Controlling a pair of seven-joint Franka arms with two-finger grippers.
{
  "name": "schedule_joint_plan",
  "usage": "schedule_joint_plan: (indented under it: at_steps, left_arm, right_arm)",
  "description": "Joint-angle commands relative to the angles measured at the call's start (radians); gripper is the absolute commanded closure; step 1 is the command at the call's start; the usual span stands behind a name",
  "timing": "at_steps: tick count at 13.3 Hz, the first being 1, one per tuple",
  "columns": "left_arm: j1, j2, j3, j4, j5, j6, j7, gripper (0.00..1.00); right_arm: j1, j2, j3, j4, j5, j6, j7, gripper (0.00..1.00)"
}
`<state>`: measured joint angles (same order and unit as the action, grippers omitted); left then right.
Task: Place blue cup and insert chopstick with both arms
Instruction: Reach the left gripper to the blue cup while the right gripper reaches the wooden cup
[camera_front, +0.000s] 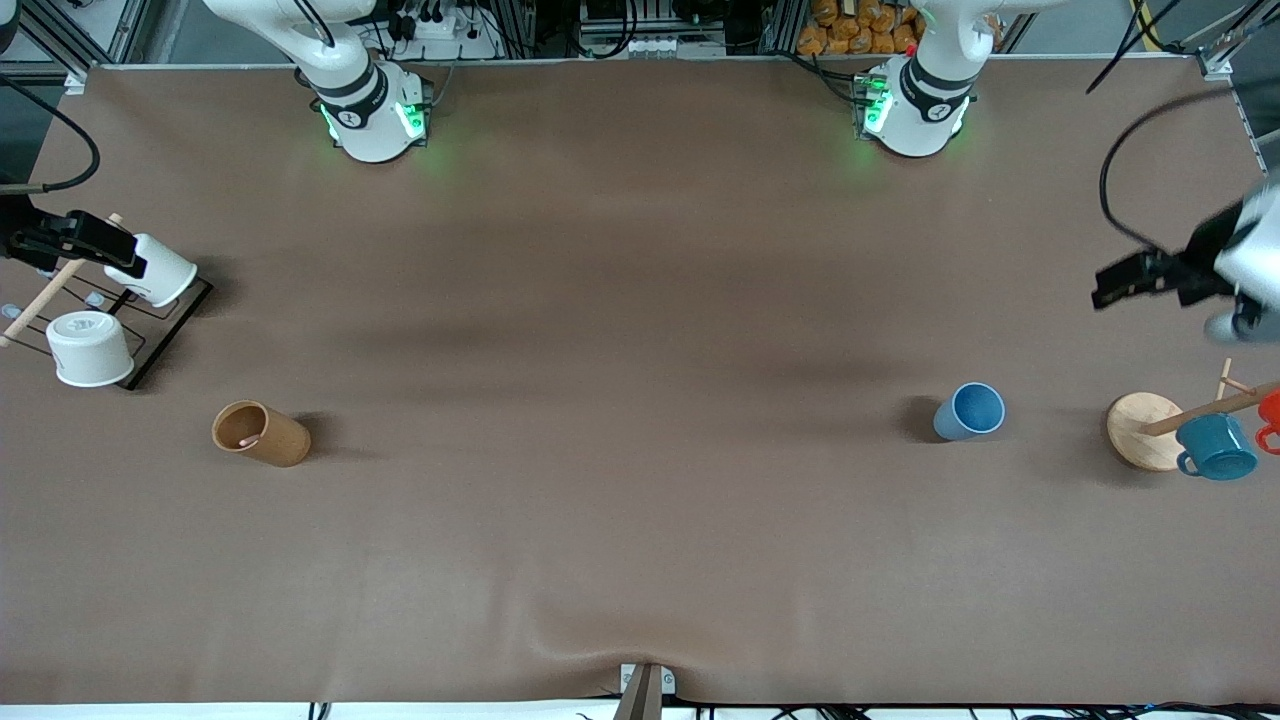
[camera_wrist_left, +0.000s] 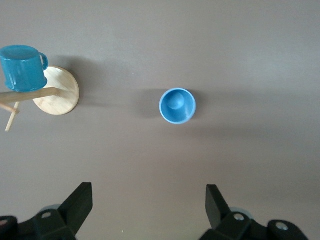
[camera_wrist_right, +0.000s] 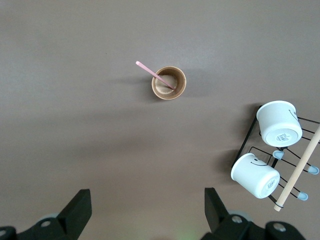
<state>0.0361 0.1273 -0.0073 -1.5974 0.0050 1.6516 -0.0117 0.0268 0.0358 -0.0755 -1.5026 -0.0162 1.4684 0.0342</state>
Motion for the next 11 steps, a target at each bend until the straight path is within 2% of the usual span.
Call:
schedule_joint_plan:
  at_steps: [1, 5, 6, 9, 11]
  left_arm:
    - [0.018, 0.05, -0.002, -0.065, -0.002, 0.106, 0.021, 0.0]
    - [0.016, 0.054, -0.002, -0.332, -0.002, 0.466, 0.021, 0.0]
    - [0.016, 0.066, -0.003, -0.369, -0.002, 0.525, 0.021, 0.0]
    - [0.016, 0.115, -0.005, -0.398, -0.003, 0.566, 0.021, 0.0]
    - [0.016, 0.135, -0.005, -0.426, -0.006, 0.626, 0.019, 0.07]
  right_arm:
    - [0.004, 0.002, -0.001, -0.004, 0.009, 0.003, 0.016, 0.0]
    - [0.028, 0.119, -0.001, -0.002, 0.002, 0.093, 0.003, 0.0]
    - [0.025, 0.139, -0.001, -0.004, 0.01, 0.131, -0.003, 0.0]
    - [0.05, 0.242, -0.003, -0.004, -0.005, 0.214, -0.007, 0.0]
    - [0.065, 0.289, -0.003, -0.005, -0.045, 0.26, -0.029, 0.0]
